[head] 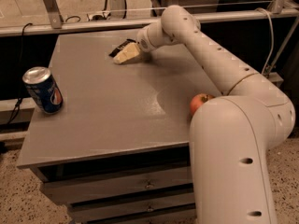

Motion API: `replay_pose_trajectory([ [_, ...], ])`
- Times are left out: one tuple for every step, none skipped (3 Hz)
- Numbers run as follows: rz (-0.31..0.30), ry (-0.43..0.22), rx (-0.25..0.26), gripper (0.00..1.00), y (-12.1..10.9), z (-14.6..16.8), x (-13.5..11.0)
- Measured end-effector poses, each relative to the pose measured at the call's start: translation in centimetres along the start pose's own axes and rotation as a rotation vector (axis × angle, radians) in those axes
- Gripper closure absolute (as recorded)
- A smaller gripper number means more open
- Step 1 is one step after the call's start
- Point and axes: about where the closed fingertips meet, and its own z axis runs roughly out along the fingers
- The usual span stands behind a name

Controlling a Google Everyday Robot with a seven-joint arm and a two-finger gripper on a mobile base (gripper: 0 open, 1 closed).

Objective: Move rxbar chocolate near apple

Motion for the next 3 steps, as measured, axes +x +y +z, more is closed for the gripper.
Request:
replay_pose_trajectory([
  [0.000, 0.000, 0.000, 0.15, 0.00, 0.01, 0.00],
  [0.000, 0.000, 0.000, 0.38, 0.00, 0.00, -0.02],
  [0.000, 0.000, 0.000, 0.61, -0.03, -0.13, -0.22],
])
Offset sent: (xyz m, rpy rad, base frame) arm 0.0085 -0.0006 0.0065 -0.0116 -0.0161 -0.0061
